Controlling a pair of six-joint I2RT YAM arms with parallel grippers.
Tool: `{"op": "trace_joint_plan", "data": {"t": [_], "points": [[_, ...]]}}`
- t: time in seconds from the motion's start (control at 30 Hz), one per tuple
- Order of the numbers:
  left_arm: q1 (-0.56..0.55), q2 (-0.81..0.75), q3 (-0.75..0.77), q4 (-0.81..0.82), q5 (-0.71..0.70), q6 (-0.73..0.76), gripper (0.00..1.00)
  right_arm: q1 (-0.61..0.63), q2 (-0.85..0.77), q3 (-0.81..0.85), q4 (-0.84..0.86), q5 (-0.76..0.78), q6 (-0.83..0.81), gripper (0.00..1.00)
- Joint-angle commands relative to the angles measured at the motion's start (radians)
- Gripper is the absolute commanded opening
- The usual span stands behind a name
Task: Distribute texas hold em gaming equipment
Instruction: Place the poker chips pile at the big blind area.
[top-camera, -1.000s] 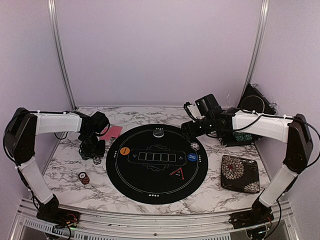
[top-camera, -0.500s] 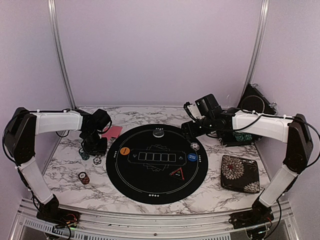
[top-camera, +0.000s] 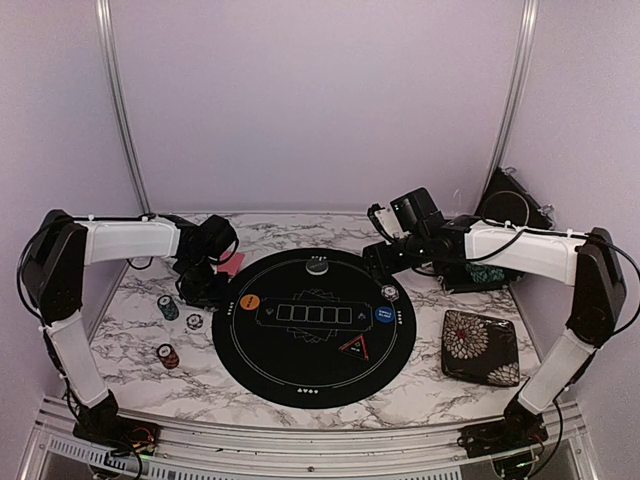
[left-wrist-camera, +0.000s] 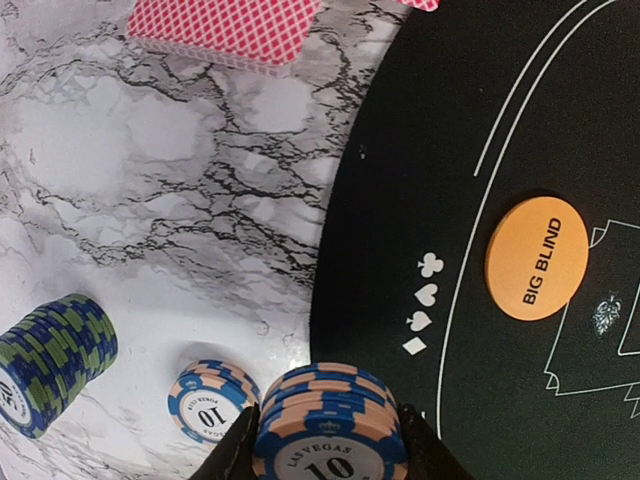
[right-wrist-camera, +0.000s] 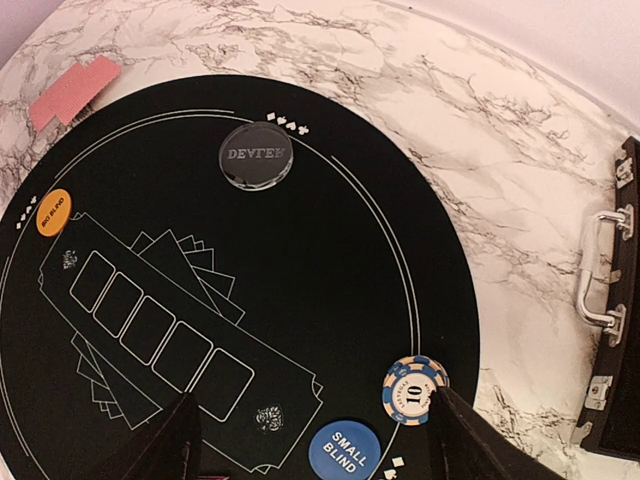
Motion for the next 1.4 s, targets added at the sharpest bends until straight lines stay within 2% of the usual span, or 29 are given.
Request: {"op": "trace_joint_plan", "data": {"t": [0.0, 0.8, 1.37], "points": [[-0.020, 0.034, 0.050, -0.035, 0.009, 0.006, 0.36, -0.009, -0.002, 0.003, -0.005, 0.004, -0.012, 0.75], [-0.009, 0.192, 0.188, -0.034, -0.004, 0.043, 0.36, -0.024, -0.006, -0.008, -0.013, 0.003, -0.018, 0.75], [0.005, 0.246, 0.223, -0.031, -0.001, 0.061, 0.37, -0.037, 0.000, -0.009, -0.009, -0.007, -0.019, 0.75]]}}
